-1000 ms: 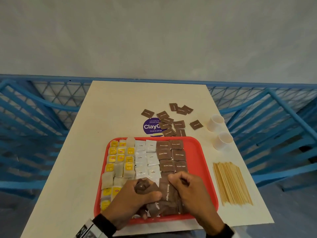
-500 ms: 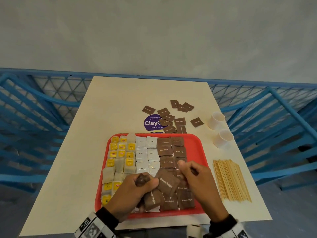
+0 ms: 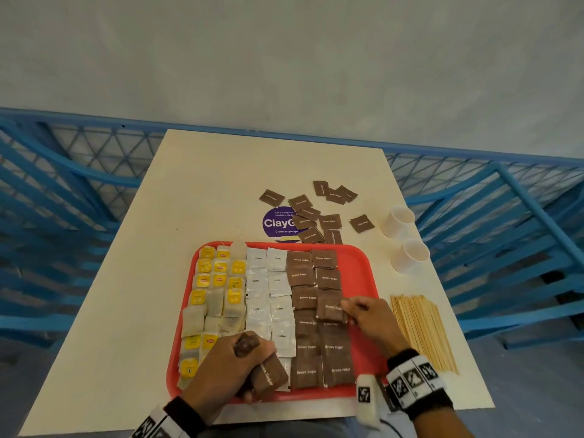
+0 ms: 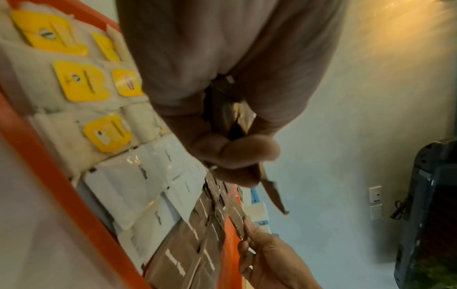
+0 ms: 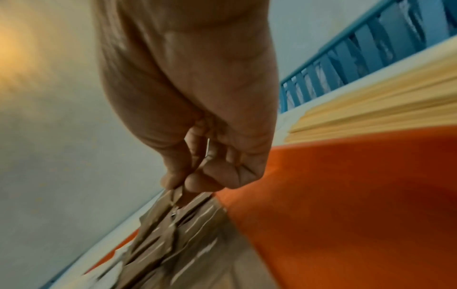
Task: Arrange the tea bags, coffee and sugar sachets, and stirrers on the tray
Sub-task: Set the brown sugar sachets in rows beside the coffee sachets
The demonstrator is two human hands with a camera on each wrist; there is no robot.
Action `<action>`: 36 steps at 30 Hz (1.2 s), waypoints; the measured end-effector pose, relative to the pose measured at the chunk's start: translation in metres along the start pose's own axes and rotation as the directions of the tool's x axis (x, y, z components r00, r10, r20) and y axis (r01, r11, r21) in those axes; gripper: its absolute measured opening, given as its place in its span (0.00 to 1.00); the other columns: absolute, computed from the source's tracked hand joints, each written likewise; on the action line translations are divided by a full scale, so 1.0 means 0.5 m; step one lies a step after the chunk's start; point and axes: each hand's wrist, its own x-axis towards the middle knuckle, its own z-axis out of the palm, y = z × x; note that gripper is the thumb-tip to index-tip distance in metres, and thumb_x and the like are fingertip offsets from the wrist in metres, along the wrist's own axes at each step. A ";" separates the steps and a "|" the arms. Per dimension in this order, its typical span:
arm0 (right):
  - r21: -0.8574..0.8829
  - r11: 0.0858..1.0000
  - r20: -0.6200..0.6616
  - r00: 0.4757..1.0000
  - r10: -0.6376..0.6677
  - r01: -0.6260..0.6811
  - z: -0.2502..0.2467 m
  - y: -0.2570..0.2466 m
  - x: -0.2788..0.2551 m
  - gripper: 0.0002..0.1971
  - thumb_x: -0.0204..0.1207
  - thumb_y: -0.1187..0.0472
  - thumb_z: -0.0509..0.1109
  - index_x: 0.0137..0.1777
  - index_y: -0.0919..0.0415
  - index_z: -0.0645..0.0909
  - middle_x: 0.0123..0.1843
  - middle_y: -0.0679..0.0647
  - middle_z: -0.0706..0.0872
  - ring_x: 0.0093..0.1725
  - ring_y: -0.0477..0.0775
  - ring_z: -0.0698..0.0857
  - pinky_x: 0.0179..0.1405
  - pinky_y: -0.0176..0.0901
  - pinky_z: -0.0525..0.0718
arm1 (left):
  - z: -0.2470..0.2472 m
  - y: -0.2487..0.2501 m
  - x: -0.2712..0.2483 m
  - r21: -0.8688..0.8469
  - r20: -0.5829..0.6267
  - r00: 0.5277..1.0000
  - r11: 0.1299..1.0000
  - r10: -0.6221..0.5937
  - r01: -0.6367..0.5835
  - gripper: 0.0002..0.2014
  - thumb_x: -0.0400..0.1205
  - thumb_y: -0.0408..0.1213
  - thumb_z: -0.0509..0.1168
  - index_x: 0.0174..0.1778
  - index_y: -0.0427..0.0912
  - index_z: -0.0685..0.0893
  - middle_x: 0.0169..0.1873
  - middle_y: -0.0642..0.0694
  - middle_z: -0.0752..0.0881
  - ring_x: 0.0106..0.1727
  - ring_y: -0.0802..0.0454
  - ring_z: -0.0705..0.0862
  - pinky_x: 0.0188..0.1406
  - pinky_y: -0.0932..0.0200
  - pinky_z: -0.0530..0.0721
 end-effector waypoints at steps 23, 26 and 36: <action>0.114 0.962 0.218 0.939 -0.268 0.248 0.061 -0.160 -0.197 0.09 0.78 0.52 0.74 0.42 0.54 0.90 0.34 0.44 0.90 0.31 0.36 0.83 0.33 0.27 0.78 | 0.024 0.083 -0.027 -0.245 -0.071 0.992 0.962 0.105 -0.119 0.09 0.83 0.37 0.69 0.54 0.36 0.85 0.37 0.39 0.91 0.37 0.43 0.91 0.28 0.56 0.89; 0.247 0.940 0.185 0.941 -0.284 0.235 0.065 -0.168 -0.217 0.11 0.78 0.57 0.75 0.37 0.61 0.90 0.28 0.50 0.87 0.28 0.41 0.81 0.30 0.30 0.77 | 0.025 0.094 -0.046 -0.172 -0.022 0.987 0.971 0.162 -0.163 0.11 0.81 0.43 0.70 0.47 0.37 0.87 0.39 0.34 0.90 0.35 0.37 0.87 0.21 0.57 0.83; 0.334 0.918 0.135 0.954 -0.269 0.212 0.028 -0.169 -0.240 0.15 0.73 0.48 0.72 0.35 0.60 0.88 0.28 0.53 0.84 0.27 0.44 0.78 0.31 0.36 0.77 | -0.006 0.114 -0.103 0.115 0.259 0.944 0.964 0.205 -0.241 0.17 0.79 0.52 0.68 0.38 0.40 0.84 0.31 0.43 0.88 0.28 0.48 0.82 0.19 0.62 0.75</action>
